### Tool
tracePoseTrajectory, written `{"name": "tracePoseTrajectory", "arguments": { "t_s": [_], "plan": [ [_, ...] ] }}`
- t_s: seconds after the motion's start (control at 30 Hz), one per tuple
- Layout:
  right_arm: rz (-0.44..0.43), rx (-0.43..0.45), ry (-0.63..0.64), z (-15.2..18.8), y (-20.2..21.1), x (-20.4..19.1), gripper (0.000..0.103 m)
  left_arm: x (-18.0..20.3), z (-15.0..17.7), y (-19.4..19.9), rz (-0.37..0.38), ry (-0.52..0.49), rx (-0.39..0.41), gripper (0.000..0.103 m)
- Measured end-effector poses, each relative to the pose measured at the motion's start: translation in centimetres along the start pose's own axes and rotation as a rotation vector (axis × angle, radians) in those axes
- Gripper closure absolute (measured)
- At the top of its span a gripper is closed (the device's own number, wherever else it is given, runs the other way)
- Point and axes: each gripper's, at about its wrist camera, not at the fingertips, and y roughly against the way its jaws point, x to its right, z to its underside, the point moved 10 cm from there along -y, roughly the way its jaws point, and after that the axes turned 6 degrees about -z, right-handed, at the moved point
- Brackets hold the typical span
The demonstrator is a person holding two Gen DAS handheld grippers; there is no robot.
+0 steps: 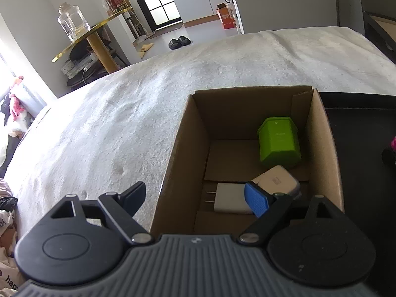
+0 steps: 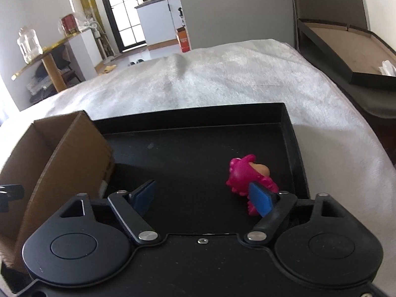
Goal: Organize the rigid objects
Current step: 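Move the open right gripper to the pink figurine on the tray, then close the right gripper on the pink figurine and lift it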
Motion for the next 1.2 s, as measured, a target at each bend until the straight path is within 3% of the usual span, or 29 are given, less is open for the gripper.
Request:
{"name": "tracePoseTrajectory", "arguments": {
  "t_s": [0.27, 0.43, 0.47, 0.57, 0.87, 1.2],
  "plan": [
    [0.096, 0.054, 0.025, -1.3, 0.4, 2.0, 0.025, 0.0, 0.1, -0.1, 0.006, 0.000, -0.001, 0.017],
    [0.125, 0.002, 0.044, -0.7, -0.8, 3.0, 0.026, 0.0, 0.1, -0.1, 0.010, 0.005, 0.000, 0.017],
    [0.135, -0.012, 0.055, -0.4, -1.1, 3.1, 0.030, -0.1, 0.1, -0.1, 0.011, 0.007, 0.000, 0.017],
    [0.148, -0.080, 0.059, 0.9, -2.1, 3.5, 0.061, -0.3, 0.1, -0.1, 0.011, 0.013, 0.000, 0.017],
    [0.124, -0.061, 0.058, 0.8, 0.1, 2.6, 0.062, -0.5, 0.0, 0.4, 0.025, 0.019, 0.010, 0.017],
    [0.045, 0.012, 0.063, -1.8, 2.7, -0.7, 0.062, -1.5, -0.1, 0.7, 0.039, 0.054, 0.021, 0.017]
  ]
}}
